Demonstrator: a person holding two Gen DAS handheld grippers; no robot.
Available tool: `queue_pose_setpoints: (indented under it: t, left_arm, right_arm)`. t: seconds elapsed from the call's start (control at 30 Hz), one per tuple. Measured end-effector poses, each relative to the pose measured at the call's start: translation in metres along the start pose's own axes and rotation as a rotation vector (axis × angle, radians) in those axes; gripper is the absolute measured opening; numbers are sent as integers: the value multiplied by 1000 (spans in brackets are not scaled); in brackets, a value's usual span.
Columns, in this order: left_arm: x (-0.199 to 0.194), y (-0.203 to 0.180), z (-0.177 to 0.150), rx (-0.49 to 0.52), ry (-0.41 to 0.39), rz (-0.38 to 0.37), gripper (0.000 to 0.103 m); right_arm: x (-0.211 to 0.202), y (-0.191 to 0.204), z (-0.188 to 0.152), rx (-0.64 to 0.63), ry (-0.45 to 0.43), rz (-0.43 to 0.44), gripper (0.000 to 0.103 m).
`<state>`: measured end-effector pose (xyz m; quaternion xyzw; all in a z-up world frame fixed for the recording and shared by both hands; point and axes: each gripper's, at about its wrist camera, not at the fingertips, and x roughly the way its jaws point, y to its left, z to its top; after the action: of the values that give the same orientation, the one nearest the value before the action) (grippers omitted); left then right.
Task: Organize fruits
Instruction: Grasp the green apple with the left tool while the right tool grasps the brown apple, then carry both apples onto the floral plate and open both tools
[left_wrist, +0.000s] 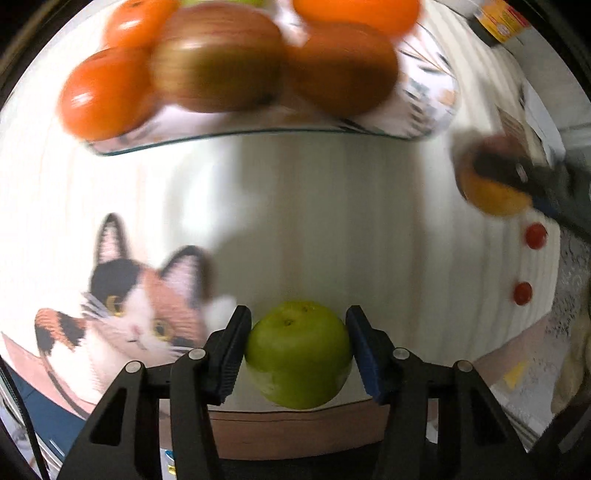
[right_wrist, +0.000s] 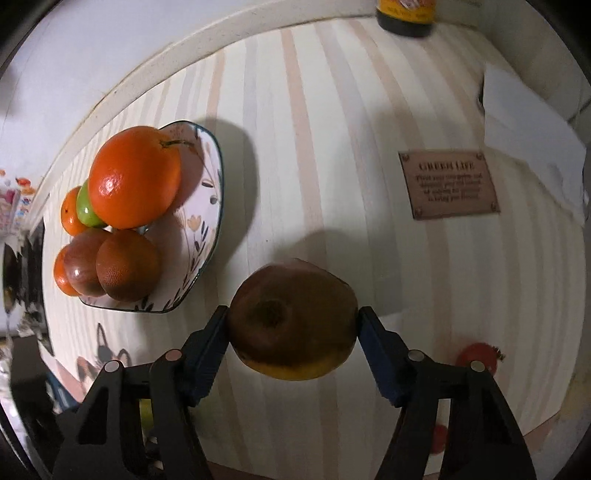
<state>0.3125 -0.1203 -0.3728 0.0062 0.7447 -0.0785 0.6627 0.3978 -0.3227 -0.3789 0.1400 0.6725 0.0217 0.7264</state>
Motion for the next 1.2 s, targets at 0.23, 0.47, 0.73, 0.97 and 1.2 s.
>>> queue_pose_setpoints:
  t: [0.23, 0.47, 0.73, 0.97, 1.2]
  left_arm:
    - [-7, 41, -7, -112, -21, 0, 51]
    - [-11, 69, -10, -147, -35, -22, 51]
    - [-8, 70, 2, -150, -39, -28, 51]
    - [-9, 71, -4, -154, -35, -35, 51]
    - [-32, 80, -5, -161, -54, -60, 49]
  right_arm:
    - [12, 45, -48, -124, 129, 132, 71]
    - [24, 54, -65, -70, 118, 124, 75]
    - [17, 47, -68, -47, 87, 111, 77]
    - [13, 53, -68, -84, 40, 116, 70]
    - [0, 57, -64, -88, 9, 139, 70]
